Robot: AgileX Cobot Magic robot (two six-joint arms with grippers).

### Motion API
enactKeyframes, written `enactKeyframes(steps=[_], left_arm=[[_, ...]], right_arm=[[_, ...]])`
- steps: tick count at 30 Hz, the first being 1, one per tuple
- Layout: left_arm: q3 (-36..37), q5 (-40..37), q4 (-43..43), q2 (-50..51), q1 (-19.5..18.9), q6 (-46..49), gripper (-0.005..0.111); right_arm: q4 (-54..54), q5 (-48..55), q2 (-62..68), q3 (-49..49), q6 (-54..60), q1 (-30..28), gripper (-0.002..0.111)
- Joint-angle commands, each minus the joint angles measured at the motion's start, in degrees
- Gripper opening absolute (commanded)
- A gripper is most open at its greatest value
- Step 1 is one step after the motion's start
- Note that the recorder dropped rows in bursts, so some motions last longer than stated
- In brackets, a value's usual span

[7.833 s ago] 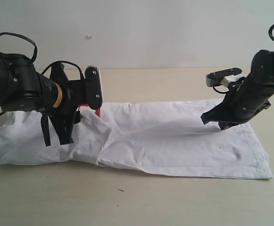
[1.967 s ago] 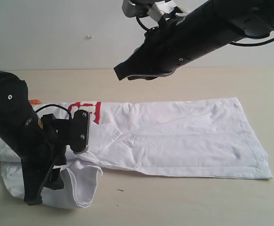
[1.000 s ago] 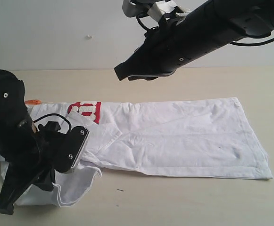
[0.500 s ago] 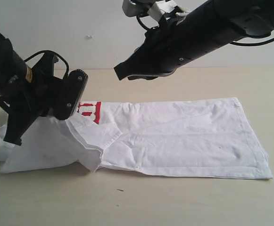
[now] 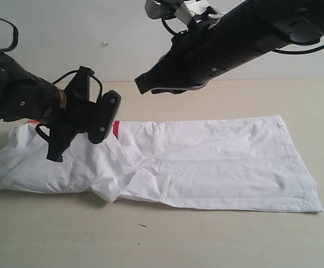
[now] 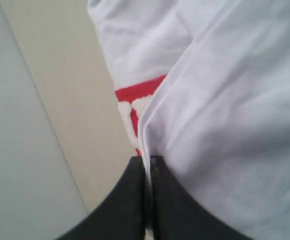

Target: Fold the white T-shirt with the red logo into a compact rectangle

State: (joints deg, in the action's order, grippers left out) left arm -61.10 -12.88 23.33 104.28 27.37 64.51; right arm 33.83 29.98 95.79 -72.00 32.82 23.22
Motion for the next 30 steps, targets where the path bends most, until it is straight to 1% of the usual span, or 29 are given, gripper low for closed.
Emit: enactKeyframes(steps=[1,4,6,8,10,12,14,15,16,19,21,24,26,28,30], left_arm=[[-0.37,2.81,-0.21,0.02,-3.27,-0.53,0.000],[-0.37,3.33,-0.21,0.48,-3.79,-0.53,0.000],[-0.37,5.13,-0.82,1.25,-3.91,-0.53,0.000],[-0.37,7.08,-2.93,2.06,-3.91,-0.66,0.003],[-0.37,9.52,-6.40,2.73,-3.91,-0.66,0.014],[-0.37,12.24,-9.64,3.23,-3.91,-0.66,0.031],[-0.37,14.46,-10.60,3.36,-3.91,-0.66,0.048],[-0.37,16.13,-10.60,3.36,-3.91,-0.77,0.055],[-0.37,17.23,-10.82,3.36,-3.91,-0.78,0.057],[-0.37,21.25,-11.22,2.89,-3.91,-2.96,0.056],[-0.37,23.45,-11.22,2.29,-3.91,-6.14,0.055],[-0.37,24.00,-11.22,1.68,-3.91,-10.41,0.055],[-0.37,20.65,-11.22,1.68,-3.91,-11.11,0.055],[-0.37,14.52,-11.22,1.93,-3.91,-11.47,0.055],[-0.37,8.90,-11.69,2.09,-3.91,-13.87,0.055]], right_arm=[[-0.40,-1.41,-0.47,-0.38,0.04,-0.06,0.000],[-0.40,-1.41,-0.47,-0.38,0.04,-0.06,0.000],[-0.40,-1.41,-0.47,-0.38,0.04,-0.06,0.000],[-0.40,-1.04,-0.47,-0.38,0.04,-0.06,0.000],[-0.40,-0.42,-0.47,-0.38,0.04,-0.06,0.000],[-0.40,-0.31,-0.47,-0.38,0.04,-0.06,0.000],[-0.40,-0.42,-0.47,-0.38,0.04,-0.06,0.000],[-0.40,-0.52,-0.47,-0.38,0.04,-0.06,0.000],[-0.40,-0.65,-0.47,-0.38,0.04,-0.06,0.000],[-0.40,-0.87,-0.36,-0.38,0.04,-0.06,0.000],[-0.40,-0.86,0.03,-0.38,0.04,-0.06,0.000],[-0.40,-0.75,0.94,-0.38,0.04,-0.06,0.000],[-0.40,-0.64,1.64,-0.38,0.04,-0.06,0.000],[-0.40,-0.64,2.04,-0.38,0.04,-0.06,0.000],[-0.40,-0.64,2.13,-0.38,0.04,-0.06,0.000]])
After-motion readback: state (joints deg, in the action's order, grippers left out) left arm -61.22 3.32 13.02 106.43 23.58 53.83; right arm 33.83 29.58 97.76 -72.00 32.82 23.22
